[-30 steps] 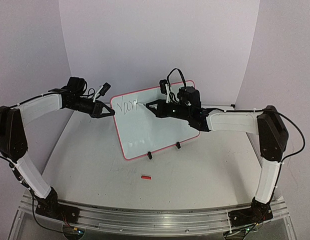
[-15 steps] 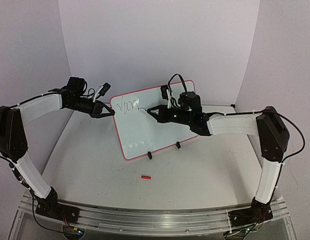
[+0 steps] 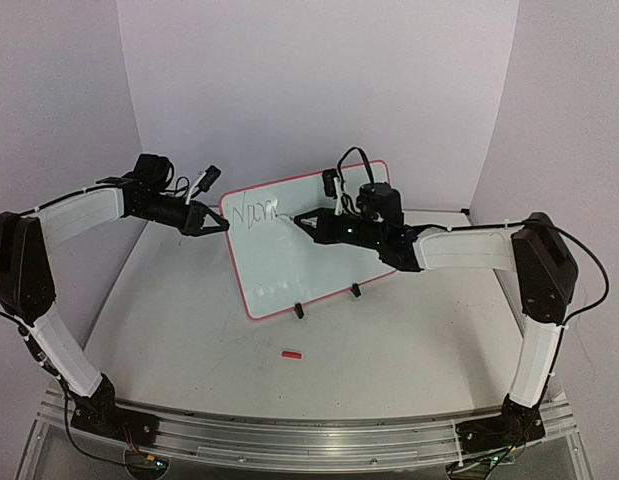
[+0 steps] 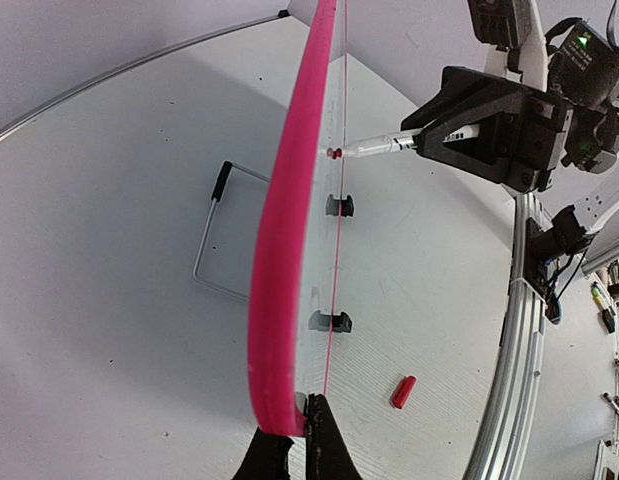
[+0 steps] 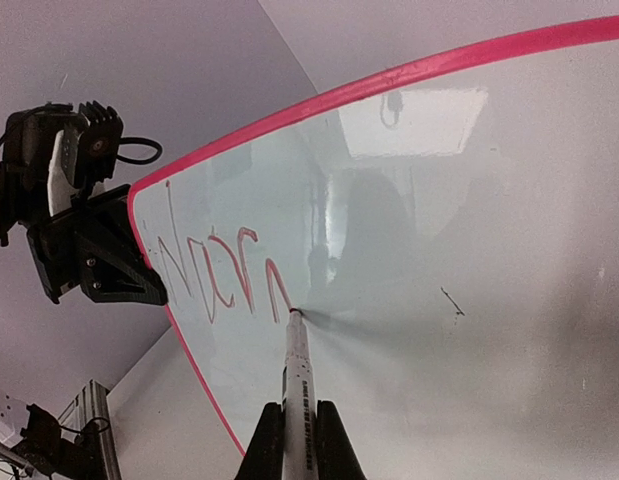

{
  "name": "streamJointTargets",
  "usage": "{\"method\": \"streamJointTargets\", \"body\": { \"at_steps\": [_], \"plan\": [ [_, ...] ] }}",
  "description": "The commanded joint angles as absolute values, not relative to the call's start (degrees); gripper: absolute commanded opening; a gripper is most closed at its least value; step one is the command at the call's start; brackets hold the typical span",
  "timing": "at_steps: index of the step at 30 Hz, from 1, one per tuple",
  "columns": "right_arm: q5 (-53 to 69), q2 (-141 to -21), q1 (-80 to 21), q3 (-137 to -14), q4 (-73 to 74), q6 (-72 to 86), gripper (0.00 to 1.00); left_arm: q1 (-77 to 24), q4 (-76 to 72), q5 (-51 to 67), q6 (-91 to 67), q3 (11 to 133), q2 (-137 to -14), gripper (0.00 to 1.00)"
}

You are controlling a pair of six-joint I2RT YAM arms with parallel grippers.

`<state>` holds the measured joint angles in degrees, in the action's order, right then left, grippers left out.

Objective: Write a sentence on the whiteboard

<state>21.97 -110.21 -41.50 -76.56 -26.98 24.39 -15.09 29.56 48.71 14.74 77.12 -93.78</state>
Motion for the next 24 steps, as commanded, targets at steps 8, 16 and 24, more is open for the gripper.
{"method": "streamJointTargets", "body": {
  "at_steps": [8,16,24],
  "plan": [
    [16.53,-110.13,-40.17,-79.01,-29.97,25.36,0.0,-16.35,30.89,46.21,19.65,77.09,-93.08,0.0],
    [15.41,-109.78,-39.91,-77.9,-30.59,25.73,0.0,-16.35,30.93,46.28,19.65,77.17,-93.17,0.0],
    [15.28,-109.4,-39.77,-75.1,-30.62,26.17,0.0,-16.35,30.86,46.24,19.64,77.17,-93.26,0.0]
  ]
}}
